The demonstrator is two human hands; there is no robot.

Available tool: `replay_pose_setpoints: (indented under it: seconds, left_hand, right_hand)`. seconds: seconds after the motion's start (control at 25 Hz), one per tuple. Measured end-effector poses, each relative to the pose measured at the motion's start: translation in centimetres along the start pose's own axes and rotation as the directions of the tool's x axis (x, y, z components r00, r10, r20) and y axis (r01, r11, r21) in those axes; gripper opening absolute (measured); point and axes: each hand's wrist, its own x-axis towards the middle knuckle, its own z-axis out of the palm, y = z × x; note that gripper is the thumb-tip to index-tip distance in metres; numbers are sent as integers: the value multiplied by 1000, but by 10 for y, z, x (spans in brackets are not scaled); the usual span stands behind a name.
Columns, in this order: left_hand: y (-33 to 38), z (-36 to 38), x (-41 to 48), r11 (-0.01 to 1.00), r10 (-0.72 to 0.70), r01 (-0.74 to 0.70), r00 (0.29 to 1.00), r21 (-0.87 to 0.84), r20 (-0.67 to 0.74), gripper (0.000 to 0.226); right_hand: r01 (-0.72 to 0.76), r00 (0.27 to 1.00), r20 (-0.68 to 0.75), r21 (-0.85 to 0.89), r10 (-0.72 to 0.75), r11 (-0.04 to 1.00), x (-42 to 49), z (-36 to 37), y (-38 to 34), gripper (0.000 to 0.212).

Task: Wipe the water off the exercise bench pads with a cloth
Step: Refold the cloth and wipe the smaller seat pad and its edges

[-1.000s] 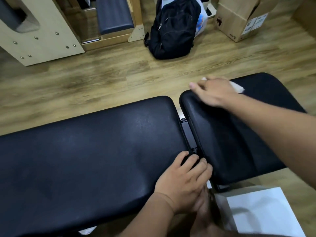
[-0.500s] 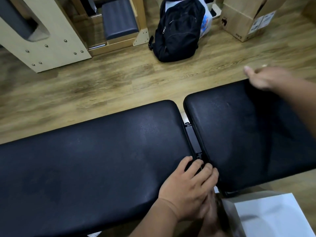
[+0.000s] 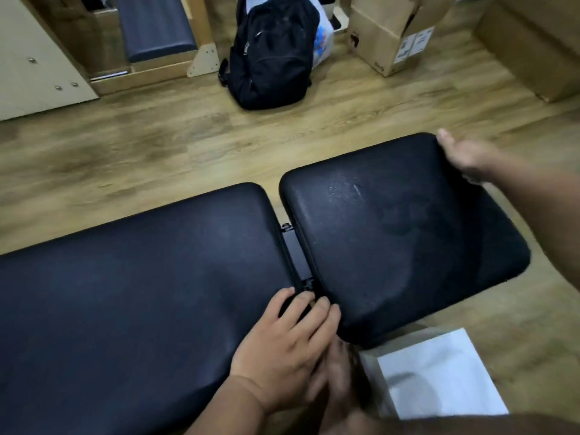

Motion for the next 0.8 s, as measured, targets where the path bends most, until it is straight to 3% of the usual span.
replay_pose_setpoints:
  seconds: [0.12, 0.24, 0.4, 0.48, 0.68, 0.8]
  left_hand:
    - [0, 0, 3, 1000, -15, 15, 1000, -12, -8, 66]
    - [0, -3, 3, 999, -25, 25, 1000, -39, -2, 67]
    - [2, -1, 3, 998, -44, 44, 999, -43, -7, 65]
    - [1, 1, 3, 998, -43, 43, 999, -43, 2, 66]
    - [1, 1, 3, 999, -37, 36, 999, -38, -8, 61]
    - [-1, 1, 3, 997, -36, 35, 999, -63, -11, 60]
  right_hand:
    - [42, 998, -55, 117, -36, 992, -27, 8, 28, 72]
    - [-42, 999, -27, 149, 47, 988, -77, 8, 73, 71]
    - [-137, 985, 136, 222, 109, 965, -142, -2, 130, 63]
    - [-94, 989, 138, 276, 57, 957, -137, -14, 113, 57]
    - [93, 996, -27, 317, -89, 944, -38, -14, 8, 65]
    - [58, 998, -21, 348, -55, 936, -11, -5, -32, 66]
